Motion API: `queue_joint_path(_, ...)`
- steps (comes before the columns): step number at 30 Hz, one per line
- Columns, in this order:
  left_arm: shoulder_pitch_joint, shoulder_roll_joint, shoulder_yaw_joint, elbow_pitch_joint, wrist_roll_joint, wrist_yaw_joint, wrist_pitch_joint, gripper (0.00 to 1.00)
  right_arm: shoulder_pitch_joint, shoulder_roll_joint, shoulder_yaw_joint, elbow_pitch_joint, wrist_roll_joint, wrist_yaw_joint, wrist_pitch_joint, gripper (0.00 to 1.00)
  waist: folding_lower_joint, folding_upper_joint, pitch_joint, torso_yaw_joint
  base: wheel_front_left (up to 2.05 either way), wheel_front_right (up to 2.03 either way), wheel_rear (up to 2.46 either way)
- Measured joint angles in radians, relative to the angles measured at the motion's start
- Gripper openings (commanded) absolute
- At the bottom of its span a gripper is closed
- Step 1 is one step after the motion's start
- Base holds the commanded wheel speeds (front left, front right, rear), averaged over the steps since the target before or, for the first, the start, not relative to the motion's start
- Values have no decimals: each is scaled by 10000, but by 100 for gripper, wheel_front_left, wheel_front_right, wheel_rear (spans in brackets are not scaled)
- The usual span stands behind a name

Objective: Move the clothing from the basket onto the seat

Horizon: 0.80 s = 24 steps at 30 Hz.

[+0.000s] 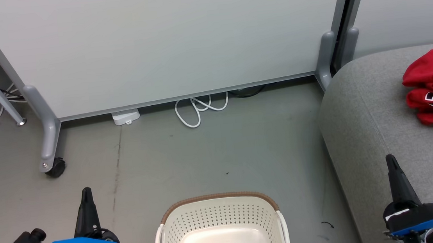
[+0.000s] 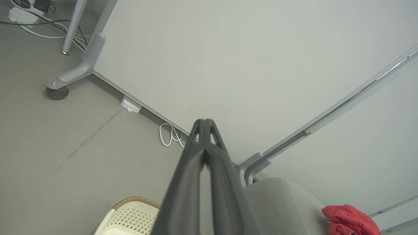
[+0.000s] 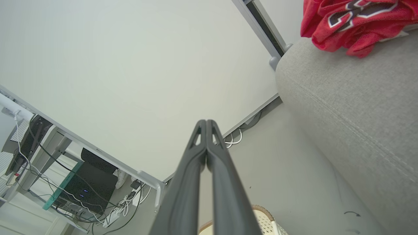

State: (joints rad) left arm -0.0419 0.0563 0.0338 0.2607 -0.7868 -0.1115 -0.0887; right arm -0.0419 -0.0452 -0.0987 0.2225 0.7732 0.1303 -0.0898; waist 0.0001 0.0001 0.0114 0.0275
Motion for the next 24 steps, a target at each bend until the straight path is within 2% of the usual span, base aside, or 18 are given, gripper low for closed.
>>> queue_joint_path(24,-221,-17,278,-48,-2928,-36,715,0,-218,-2,-52,81,2963,0,723,0,0,0,-23,-77,0,0,0)
